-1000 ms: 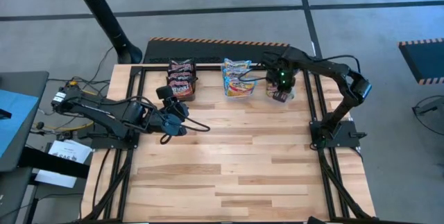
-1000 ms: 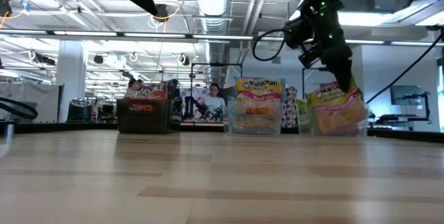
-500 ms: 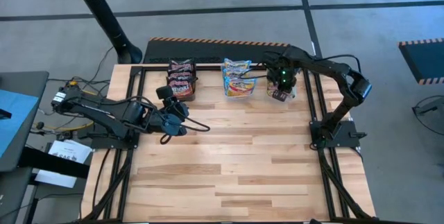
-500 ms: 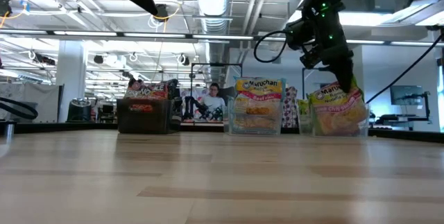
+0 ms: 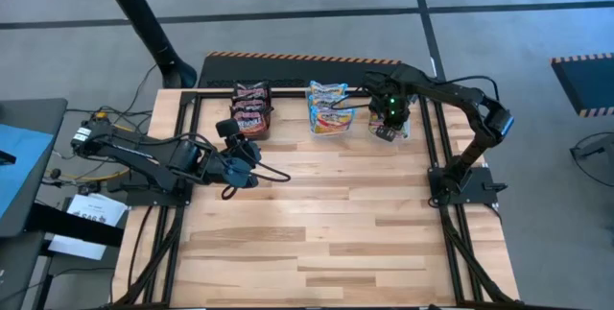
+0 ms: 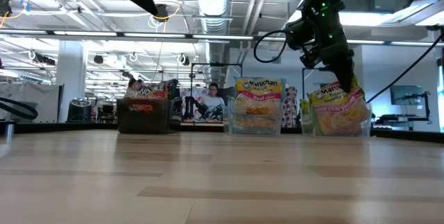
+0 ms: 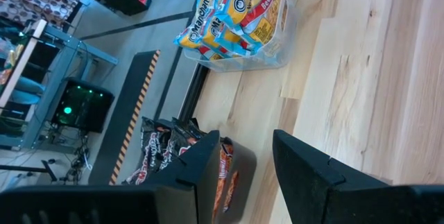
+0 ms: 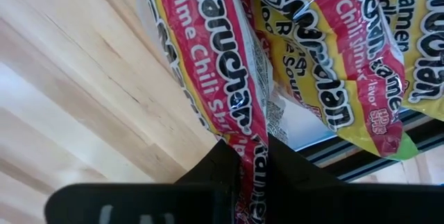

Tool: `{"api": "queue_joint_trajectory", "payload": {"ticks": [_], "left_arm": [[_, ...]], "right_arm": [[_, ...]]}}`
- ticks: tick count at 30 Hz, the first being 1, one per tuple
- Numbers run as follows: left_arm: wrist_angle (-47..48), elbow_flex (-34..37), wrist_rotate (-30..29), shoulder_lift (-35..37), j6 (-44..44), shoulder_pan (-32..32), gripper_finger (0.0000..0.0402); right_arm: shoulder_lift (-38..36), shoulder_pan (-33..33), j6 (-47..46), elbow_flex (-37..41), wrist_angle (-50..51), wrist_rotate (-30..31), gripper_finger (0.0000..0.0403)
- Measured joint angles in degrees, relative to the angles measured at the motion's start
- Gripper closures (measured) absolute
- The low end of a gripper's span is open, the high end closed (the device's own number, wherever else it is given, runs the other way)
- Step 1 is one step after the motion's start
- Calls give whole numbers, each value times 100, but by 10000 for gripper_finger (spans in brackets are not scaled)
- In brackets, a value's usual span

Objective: Sort Maruchan noodles
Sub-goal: Put the light green noodle pack into the right transparent bin

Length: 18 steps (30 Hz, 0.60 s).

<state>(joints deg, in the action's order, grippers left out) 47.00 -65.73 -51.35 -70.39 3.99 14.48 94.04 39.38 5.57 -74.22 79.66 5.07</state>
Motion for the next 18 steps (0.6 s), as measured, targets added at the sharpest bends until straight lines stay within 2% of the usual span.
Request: {"api": "queue_joint_trajectory", "payload": {"ticks": [6, 14, 18], "left_arm": [[-2, 0, 0, 0, 33, 0, 276], [-32, 0, 0, 0, 33, -3, 276], [-42, 0, 4, 0, 35, -109, 276]], "right_arm": [[0, 4, -125, 0, 21, -99, 316], [0, 15, 66, -8, -62, -86, 229], [0, 52, 50, -211, 133, -86, 199]]}}
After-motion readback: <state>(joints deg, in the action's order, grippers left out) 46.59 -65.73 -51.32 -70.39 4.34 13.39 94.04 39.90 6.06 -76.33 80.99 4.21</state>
